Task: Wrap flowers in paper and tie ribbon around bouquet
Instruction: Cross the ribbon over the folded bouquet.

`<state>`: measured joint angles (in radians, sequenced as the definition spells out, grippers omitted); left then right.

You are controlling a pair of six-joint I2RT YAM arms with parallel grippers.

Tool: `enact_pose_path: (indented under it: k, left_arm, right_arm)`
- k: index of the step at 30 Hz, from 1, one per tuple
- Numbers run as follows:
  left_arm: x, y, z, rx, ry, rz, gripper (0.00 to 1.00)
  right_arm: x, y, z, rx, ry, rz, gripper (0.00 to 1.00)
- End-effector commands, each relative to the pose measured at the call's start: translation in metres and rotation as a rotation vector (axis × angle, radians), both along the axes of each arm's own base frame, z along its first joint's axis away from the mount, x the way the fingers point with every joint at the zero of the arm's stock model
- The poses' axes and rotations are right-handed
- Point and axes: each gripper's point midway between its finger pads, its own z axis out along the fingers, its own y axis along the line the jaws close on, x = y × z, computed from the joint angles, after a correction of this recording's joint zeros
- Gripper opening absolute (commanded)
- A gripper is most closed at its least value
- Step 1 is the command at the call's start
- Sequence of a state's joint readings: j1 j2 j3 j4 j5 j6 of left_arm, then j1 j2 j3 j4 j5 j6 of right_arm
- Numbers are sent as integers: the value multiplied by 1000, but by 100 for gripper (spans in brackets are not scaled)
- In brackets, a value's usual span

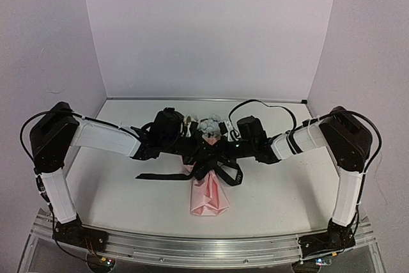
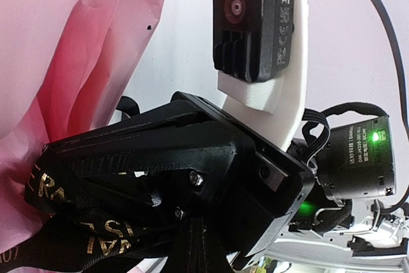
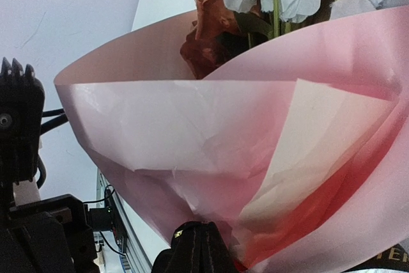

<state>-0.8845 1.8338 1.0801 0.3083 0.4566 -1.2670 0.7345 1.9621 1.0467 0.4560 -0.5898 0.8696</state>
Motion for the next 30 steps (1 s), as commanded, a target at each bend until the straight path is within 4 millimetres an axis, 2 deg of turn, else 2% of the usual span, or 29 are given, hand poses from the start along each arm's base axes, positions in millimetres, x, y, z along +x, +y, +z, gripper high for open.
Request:
enact_pose_path:
  k: [1, 4, 8, 12, 16, 22, 25, 30]
  left_arm:
    - [-21, -23, 71, -209, -89, -84, 1]
    - [-25, -30, 64, -144, -129, -146, 10]
    - [-36, -28, 45, -76, -186, -215, 25]
    - [-46, -29, 34, -48, -250, -295, 32]
    - [-56, -38, 39, -59, -306, -371, 37]
    - [-92, -72, 65, -93, -415, -572, 38]
    - [-101, -77, 61, -69, -425, -618, 39]
    - [-109, -74, 53, -51, -420, -656, 44]
  right_arm:
    - [-4, 38, 43, 126, -86, 68, 0]
    - [-6, 38, 43, 128, -85, 76, 0]
    - [-11, 36, 44, 125, -98, 95, 0]
    - [-14, 35, 46, 126, -114, 113, 0]
    - [-16, 32, 45, 126, -121, 132, 0]
    - [-13, 34, 49, 140, -112, 136, 0]
    - [-11, 34, 50, 141, -115, 130, 0]
    - [-10, 35, 47, 139, -102, 128, 0]
